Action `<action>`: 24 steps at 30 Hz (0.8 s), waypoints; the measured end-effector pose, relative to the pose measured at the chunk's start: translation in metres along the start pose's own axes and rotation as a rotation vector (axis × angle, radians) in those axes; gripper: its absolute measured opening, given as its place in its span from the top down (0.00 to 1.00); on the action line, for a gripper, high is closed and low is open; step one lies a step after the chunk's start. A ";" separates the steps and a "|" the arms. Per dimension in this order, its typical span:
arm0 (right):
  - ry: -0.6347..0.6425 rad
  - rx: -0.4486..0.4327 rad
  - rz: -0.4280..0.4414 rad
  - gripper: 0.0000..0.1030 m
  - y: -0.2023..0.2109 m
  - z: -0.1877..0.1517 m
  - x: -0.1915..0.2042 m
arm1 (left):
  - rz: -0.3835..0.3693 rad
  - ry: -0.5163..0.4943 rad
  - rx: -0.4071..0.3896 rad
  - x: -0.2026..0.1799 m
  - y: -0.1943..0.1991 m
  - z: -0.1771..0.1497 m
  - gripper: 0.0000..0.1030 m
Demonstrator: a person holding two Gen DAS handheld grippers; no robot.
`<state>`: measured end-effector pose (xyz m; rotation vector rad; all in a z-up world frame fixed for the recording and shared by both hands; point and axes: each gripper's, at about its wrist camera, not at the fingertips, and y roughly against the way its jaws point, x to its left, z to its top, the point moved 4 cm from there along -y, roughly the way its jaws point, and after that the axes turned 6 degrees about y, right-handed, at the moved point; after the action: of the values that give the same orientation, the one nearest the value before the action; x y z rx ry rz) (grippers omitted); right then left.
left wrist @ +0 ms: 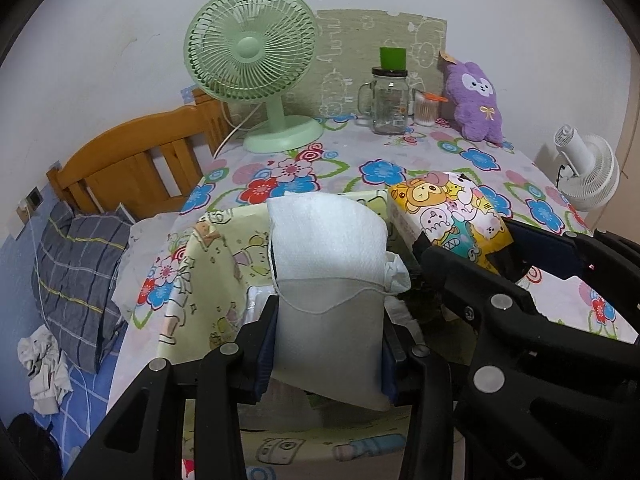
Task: Organize soft objects
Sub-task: 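Open both tools to drop the cloth and tissue pack into the box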
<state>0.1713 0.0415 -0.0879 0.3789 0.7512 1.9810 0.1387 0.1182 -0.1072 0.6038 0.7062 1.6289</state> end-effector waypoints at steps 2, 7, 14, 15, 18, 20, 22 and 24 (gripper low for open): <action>-0.005 0.006 0.018 0.52 -0.003 0.000 0.003 | 0.006 0.004 0.001 0.003 0.000 -0.001 0.57; -0.015 0.033 0.047 0.50 -0.010 -0.002 0.009 | 0.013 0.011 0.011 0.009 -0.003 -0.004 0.57; -0.028 -0.008 -0.022 0.18 -0.003 0.000 0.006 | -0.006 0.033 0.004 0.012 0.000 -0.003 0.55; -0.033 -0.021 -0.024 0.18 0.000 0.001 0.005 | -0.006 0.033 0.001 0.012 0.000 -0.002 0.55; -0.040 -0.042 -0.042 0.18 0.005 0.004 0.001 | -0.013 0.034 0.000 0.011 0.000 -0.001 0.54; -0.037 -0.044 -0.060 0.18 0.006 0.005 -0.001 | -0.022 0.034 0.001 0.009 -0.001 -0.001 0.54; -0.039 -0.039 -0.071 0.18 0.005 0.005 -0.003 | -0.029 0.033 0.001 0.006 -0.003 0.000 0.53; -0.041 -0.031 -0.078 0.17 0.003 0.004 -0.005 | -0.036 0.033 0.003 0.004 -0.004 0.001 0.52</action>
<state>0.1738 0.0371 -0.0824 0.3653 0.6982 1.9039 0.1421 0.1225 -0.1094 0.5650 0.7399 1.6075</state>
